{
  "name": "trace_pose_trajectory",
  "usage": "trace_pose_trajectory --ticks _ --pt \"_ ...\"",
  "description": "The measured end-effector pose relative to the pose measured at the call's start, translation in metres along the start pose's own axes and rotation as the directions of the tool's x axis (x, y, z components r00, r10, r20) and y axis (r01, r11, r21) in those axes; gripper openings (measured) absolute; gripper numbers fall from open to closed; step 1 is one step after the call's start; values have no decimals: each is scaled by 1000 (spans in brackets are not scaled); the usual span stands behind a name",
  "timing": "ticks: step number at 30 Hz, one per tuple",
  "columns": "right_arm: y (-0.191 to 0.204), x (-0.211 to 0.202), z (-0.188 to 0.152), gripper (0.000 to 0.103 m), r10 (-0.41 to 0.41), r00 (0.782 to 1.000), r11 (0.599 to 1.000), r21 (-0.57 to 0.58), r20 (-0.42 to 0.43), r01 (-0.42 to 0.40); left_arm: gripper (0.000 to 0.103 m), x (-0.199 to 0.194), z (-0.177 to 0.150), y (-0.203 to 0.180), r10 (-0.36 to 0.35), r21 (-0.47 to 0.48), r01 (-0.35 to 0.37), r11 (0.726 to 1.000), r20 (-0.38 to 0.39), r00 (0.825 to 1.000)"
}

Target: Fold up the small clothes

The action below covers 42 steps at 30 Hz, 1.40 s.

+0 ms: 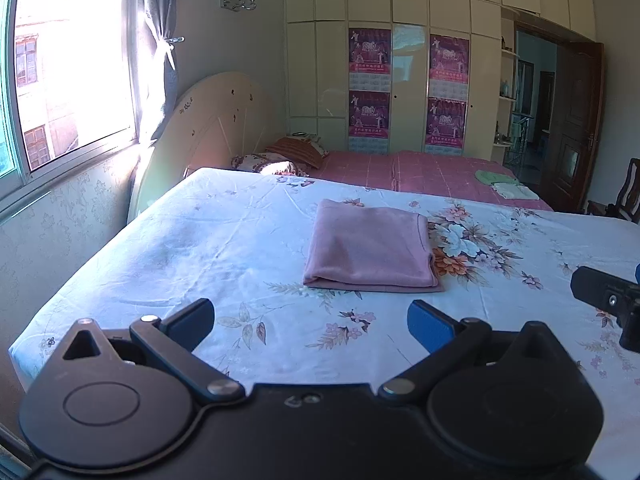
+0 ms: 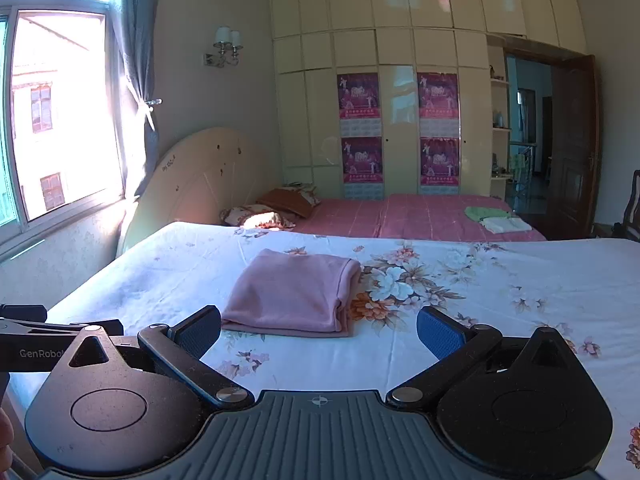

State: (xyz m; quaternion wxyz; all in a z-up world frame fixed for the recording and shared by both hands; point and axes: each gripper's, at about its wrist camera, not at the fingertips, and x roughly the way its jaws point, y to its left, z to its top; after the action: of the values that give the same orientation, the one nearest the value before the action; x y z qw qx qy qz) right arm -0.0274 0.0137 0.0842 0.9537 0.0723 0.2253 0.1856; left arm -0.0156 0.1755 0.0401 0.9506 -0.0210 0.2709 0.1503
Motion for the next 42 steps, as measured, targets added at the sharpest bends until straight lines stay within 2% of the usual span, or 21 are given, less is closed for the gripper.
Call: trace_pose_trajectory --ticks 7,22,42 --pt "0 1 -1 103 -5 1000 1000 -6 -13 5 103 -5 2 -4 7 21 -7 1000 0 1000" --pt "-5 4 0 103 -7 1000 1000 -1 -17 7 103 -3 8 -7 -30 8 31 1000 -27 999" --pt "-7 14 1 103 -3 999 1000 -4 -33 2 103 3 11 -10 -16 25 16 1000 -32 999"
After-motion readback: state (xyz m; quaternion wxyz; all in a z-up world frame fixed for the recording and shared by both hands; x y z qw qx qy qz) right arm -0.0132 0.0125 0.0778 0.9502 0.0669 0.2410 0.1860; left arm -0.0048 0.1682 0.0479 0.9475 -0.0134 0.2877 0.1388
